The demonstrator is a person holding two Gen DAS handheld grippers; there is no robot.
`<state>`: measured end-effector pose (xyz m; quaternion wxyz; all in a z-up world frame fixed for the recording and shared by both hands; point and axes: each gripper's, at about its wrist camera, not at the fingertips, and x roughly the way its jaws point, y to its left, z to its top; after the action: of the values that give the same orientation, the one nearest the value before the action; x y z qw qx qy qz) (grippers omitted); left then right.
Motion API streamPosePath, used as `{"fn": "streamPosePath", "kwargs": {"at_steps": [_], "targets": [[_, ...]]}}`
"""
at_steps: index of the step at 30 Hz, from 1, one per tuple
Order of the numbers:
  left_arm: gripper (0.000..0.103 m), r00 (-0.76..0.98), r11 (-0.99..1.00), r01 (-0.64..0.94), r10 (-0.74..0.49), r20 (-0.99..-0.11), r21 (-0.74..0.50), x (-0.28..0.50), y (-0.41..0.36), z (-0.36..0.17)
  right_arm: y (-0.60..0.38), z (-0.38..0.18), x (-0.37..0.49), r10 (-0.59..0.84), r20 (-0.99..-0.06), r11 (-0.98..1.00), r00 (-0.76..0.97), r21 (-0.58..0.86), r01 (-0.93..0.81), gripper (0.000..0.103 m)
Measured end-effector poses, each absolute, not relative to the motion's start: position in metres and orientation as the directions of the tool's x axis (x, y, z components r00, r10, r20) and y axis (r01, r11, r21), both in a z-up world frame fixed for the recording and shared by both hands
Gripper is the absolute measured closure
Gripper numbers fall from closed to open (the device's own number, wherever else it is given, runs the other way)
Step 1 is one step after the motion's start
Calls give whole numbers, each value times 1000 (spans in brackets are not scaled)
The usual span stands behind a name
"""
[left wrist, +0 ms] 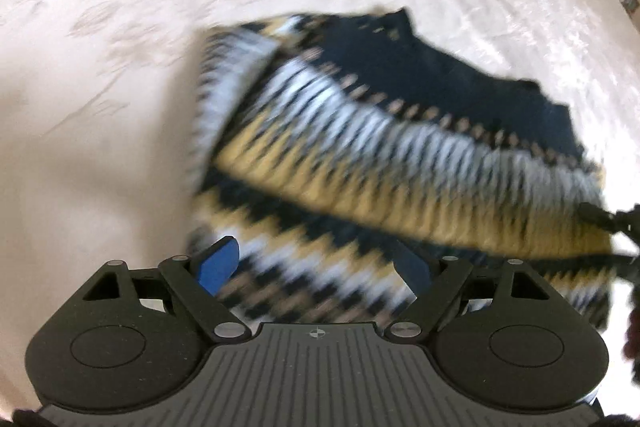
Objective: Fold small clothes
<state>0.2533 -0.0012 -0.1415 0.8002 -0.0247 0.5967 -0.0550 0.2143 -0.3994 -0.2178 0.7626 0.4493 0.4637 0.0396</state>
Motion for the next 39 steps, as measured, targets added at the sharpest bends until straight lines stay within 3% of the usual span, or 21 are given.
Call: {"fn": "streamPosePath", "kwargs": {"at_steps": [2, 5, 11, 19, 29, 39], "targets": [[19, 281, 994, 63, -108, -953, -94, 243, 11, -138, -392, -210, 213, 424, -719, 643, 551, 667, 375, 65], [19, 282, 993, 62, -115, -952, -101, 236, 31, -134, -378, -192, 213, 356, -752, 700, 555, 608, 374, 68], [19, 267, 986, 61, -165, -950, -154, 236, 61, -135, -329, -138, 225, 270, -773, 809, 573, 506, 301, 70], [19, 247, 971, 127, -229, -941, -203, 243, 90, -138, -244, -90, 260, 317, -753, 851, 576, 494, 178, 70], [19, 222, 971, 130, -226, -949, -201, 256, 137, -146, -130, -123, 309, 342, -816, 899, 466, 428, 88, 70], [19, 197, 974, 95, -221, -955, -206, 257, 159, -153, -78, -137, 322, 303, -850, 926, 431, 369, 76, 70]]}}
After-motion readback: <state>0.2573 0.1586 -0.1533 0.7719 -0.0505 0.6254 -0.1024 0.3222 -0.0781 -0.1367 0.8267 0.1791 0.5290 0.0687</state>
